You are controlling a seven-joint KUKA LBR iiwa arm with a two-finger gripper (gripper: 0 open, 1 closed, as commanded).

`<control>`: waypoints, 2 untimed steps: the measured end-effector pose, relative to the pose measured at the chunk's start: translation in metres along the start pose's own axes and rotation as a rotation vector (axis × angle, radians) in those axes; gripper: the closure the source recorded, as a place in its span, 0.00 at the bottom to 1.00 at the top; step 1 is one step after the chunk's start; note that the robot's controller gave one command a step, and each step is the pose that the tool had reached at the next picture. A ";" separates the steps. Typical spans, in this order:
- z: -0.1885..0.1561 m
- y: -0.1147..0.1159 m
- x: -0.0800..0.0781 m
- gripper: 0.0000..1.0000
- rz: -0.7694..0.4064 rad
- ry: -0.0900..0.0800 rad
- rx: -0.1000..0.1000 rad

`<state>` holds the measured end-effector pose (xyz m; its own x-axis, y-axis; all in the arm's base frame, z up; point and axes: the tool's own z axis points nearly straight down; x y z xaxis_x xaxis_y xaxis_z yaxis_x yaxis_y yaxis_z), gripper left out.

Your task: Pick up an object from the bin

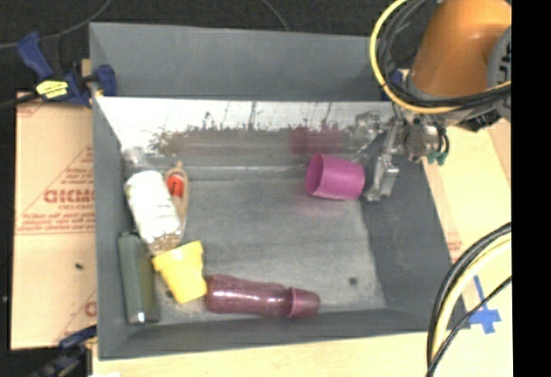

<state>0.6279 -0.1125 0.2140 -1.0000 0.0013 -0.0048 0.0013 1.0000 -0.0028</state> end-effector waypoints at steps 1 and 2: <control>0.093 -0.020 -0.007 0.00 0.239 -0.005 -0.001; 0.051 -0.036 -0.027 0.00 0.074 -0.008 0.003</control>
Offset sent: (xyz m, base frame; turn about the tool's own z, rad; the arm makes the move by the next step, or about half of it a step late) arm 0.0256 -0.0351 -0.0540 0.0742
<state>0.6552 -0.1489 0.1636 -0.9971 0.0754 -0.0127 0.0754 0.9971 -0.0048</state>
